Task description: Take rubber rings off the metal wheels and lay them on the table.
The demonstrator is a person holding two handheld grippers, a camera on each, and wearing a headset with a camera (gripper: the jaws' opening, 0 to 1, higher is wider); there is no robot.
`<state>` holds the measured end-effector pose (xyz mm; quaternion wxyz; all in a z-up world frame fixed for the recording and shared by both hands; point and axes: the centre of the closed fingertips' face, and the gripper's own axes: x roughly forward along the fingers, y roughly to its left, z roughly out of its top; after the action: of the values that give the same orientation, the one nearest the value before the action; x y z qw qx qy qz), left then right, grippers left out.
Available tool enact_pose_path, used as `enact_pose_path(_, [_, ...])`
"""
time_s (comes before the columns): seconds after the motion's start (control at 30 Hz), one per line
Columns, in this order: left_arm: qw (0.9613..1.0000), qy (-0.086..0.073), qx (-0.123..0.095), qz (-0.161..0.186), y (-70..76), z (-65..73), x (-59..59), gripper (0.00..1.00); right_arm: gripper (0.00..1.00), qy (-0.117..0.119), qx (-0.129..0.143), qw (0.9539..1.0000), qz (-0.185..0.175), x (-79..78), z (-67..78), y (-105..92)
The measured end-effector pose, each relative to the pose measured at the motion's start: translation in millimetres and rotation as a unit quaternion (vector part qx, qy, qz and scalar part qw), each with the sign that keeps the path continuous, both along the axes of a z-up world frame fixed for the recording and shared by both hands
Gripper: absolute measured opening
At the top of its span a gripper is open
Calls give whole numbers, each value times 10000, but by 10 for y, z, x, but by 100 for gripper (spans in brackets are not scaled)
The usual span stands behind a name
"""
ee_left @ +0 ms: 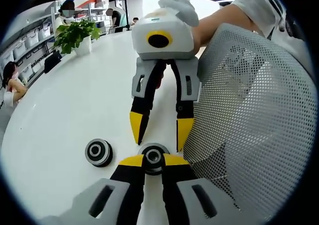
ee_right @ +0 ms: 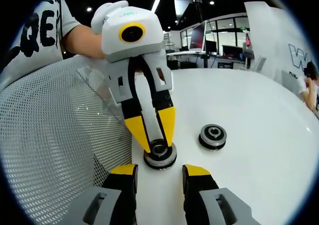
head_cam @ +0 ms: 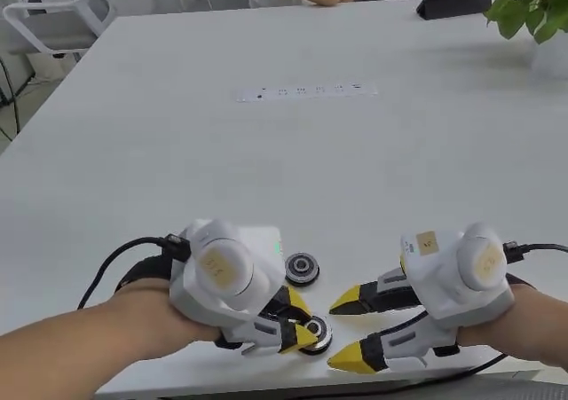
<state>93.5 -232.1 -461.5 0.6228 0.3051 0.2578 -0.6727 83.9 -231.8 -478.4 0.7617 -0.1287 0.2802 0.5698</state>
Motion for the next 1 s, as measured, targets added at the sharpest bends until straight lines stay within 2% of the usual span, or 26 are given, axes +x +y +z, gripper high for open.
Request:
enact_pose_path(0.2, [10000, -3, -3, 52, -2, -2, 0, 7, 28, 78, 170, 9998, -10, -6, 23, 58])
enact_pose_path(0.4, [10000, 0, -14, 61, -7, -1, 3, 7, 25, 156, 423, 9987, -222, 57, 75, 70])
enact_pose_path(1.0, [9999, 5, -49, 113, -18, 4, 3, 7, 21, -25, 155, 9998, -148, 23, 42, 16])
